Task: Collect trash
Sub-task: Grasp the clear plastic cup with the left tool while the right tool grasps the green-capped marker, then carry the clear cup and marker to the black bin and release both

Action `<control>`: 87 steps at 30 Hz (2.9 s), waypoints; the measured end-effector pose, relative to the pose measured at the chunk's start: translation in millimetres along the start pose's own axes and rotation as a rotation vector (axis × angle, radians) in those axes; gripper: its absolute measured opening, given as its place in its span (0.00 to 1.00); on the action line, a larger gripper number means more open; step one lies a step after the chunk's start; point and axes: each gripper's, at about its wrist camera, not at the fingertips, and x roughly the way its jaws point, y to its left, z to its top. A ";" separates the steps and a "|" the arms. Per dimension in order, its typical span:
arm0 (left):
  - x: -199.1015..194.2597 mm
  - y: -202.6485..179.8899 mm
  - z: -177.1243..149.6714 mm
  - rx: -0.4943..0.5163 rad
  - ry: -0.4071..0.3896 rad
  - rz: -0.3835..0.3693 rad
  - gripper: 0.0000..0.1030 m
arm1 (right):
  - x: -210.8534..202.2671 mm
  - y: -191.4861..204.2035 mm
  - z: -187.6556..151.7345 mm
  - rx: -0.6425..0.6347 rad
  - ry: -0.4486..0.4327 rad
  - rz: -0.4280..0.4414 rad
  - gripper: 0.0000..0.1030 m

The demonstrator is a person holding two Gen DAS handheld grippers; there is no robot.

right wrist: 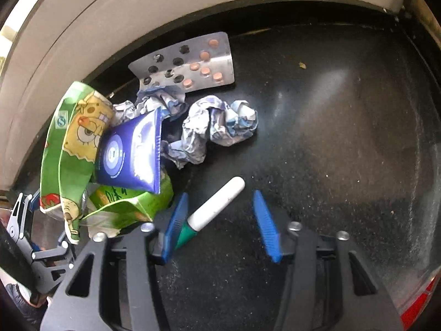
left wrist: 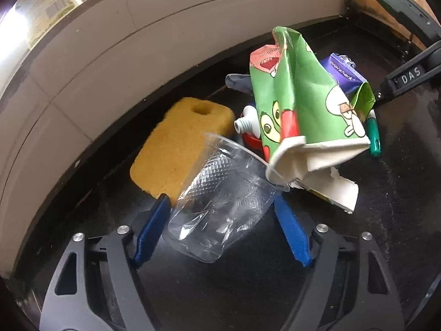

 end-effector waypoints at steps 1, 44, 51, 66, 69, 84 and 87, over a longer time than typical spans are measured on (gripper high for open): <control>-2.5 -1.9 -0.7 -0.018 0.002 -0.001 0.60 | 0.3 0.7 -2.9 -0.001 0.008 -0.001 0.26; -204.4 -54.2 -85.1 -0.638 0.113 0.205 0.46 | -157.2 81.5 -166.1 -0.623 -0.210 0.148 0.13; -262.6 -20.2 -175.9 -0.865 0.119 0.385 0.46 | -162.9 209.0 -216.7 -0.924 -0.160 0.340 0.13; -345.6 -33.8 -457.0 -1.514 0.287 0.609 0.46 | -121.3 409.5 -477.9 -1.563 0.271 0.600 0.13; -346.1 -39.2 -500.5 -1.597 0.296 0.613 0.46 | -98.4 428.6 -517.2 -1.617 0.312 0.576 0.13; -322.3 -26.6 -595.5 -1.699 0.261 0.607 0.52 | -31.5 514.8 -596.7 -1.692 0.387 0.506 0.14; -319.1 -24.8 -599.1 -1.680 0.277 0.607 0.69 | -29.0 522.5 -593.7 -1.674 0.404 0.506 0.23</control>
